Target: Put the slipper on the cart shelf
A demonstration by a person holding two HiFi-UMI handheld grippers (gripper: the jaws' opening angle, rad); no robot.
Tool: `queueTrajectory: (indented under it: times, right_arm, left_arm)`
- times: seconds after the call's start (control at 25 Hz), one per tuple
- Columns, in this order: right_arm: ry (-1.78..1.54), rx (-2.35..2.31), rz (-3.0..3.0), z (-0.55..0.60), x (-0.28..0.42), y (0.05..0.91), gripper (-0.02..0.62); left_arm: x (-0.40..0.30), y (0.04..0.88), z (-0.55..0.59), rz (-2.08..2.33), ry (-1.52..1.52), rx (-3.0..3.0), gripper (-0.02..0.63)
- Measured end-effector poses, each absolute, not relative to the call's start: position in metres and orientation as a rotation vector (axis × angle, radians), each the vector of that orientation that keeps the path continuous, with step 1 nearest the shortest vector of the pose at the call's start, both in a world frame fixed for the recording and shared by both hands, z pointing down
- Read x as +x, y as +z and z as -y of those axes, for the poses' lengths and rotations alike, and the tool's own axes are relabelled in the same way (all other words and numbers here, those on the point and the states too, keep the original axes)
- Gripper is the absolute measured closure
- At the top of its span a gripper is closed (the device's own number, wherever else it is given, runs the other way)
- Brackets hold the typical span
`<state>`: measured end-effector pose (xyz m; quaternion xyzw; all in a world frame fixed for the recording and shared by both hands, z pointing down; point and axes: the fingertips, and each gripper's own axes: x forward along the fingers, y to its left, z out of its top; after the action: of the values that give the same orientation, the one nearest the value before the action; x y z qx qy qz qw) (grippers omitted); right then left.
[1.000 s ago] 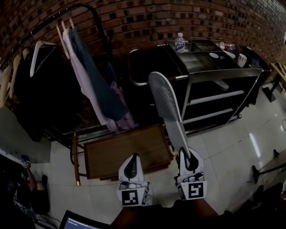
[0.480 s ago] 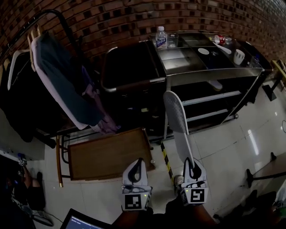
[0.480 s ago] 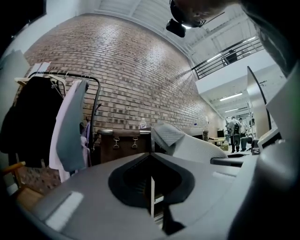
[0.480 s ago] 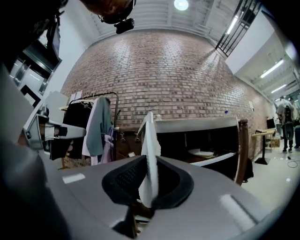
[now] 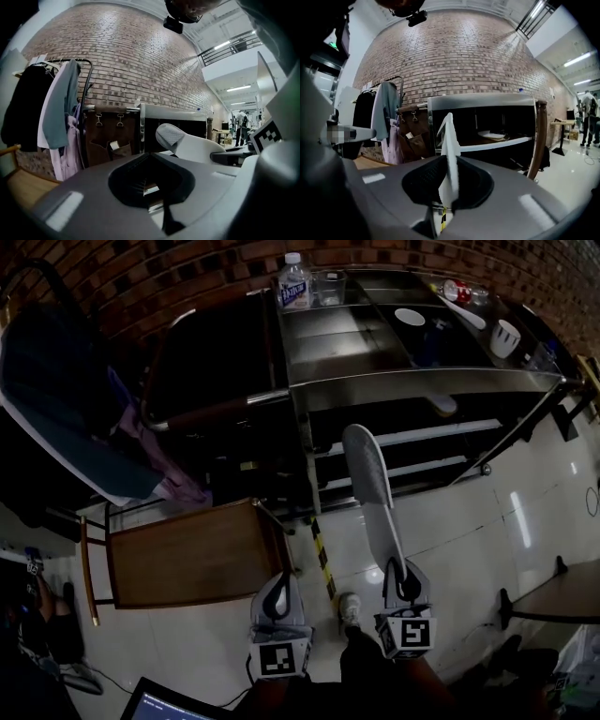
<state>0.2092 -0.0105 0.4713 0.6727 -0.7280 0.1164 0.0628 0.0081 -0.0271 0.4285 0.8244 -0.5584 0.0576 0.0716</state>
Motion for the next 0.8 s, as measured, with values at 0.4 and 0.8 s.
queueTrajectory:
  times: [0.4,0.8]
  right_arm:
    - [0.634,2.030,2.239,0.089,0.233,0.509,0.551]
    - [1.044,2.038,2.324,0.193,0.239,0.514,0.551]
  left_arm:
    - [0.052,0.472,0.060,1.689,0.232,2.377,0.591]
    - [0.056,0.467,0.118,1.775,0.235,2.344,0.591]
